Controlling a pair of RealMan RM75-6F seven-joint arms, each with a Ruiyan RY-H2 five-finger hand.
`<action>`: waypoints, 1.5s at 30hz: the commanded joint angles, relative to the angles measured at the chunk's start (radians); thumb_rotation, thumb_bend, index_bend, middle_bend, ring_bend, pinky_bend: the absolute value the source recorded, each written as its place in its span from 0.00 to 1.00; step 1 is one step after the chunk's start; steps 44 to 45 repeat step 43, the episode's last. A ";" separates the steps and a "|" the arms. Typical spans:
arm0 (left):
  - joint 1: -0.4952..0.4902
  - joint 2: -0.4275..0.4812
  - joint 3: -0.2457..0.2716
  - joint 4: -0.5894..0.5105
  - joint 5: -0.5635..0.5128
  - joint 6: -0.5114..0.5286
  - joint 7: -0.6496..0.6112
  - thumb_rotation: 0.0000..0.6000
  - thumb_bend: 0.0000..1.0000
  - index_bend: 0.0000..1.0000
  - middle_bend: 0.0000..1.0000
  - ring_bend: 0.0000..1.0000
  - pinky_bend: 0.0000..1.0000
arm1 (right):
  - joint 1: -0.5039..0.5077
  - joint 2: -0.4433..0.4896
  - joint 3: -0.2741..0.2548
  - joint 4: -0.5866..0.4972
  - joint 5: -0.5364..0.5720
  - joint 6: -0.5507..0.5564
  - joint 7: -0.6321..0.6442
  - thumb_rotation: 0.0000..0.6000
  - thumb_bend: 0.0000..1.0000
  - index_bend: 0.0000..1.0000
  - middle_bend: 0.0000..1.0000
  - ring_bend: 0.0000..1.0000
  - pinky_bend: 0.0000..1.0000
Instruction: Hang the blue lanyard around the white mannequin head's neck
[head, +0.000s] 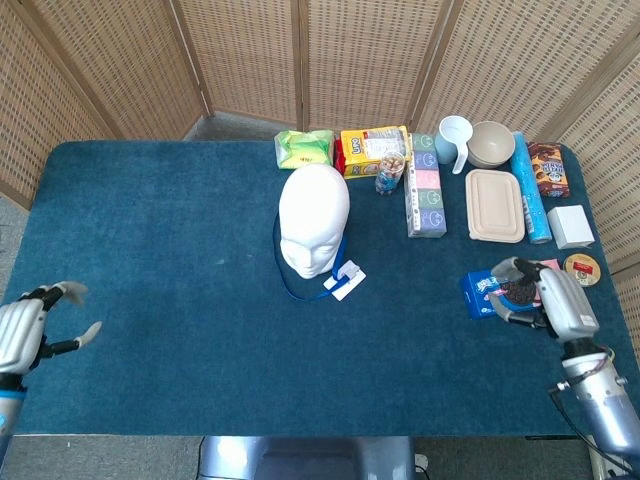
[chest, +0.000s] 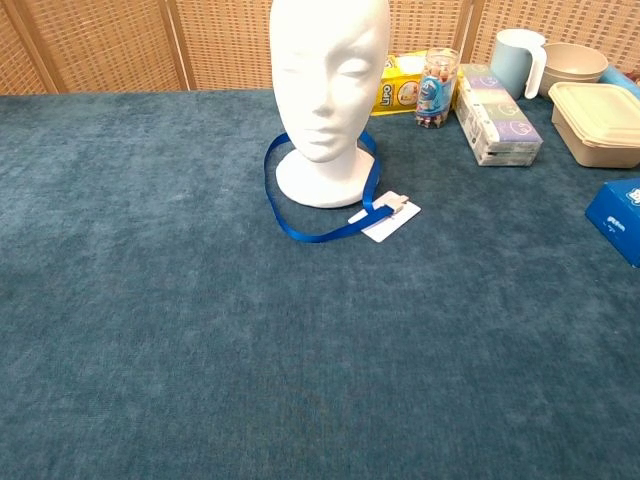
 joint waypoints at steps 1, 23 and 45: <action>0.041 -0.004 0.026 0.023 0.037 0.034 -0.009 0.74 0.23 0.34 0.45 0.34 0.36 | -0.041 0.001 -0.037 0.002 -0.022 0.049 -0.078 0.72 0.40 0.43 0.48 0.45 0.45; 0.210 0.022 0.165 -0.017 0.237 0.118 0.127 0.75 0.22 0.45 0.45 0.34 0.35 | -0.276 -0.039 -0.192 -0.011 -0.119 0.349 -0.439 0.72 0.40 0.47 0.52 0.47 0.45; 0.226 0.045 0.117 -0.101 0.256 0.100 0.189 0.74 0.23 0.48 0.45 0.34 0.33 | -0.298 -0.056 -0.178 0.047 -0.122 0.356 -0.348 0.72 0.40 0.49 0.52 0.47 0.45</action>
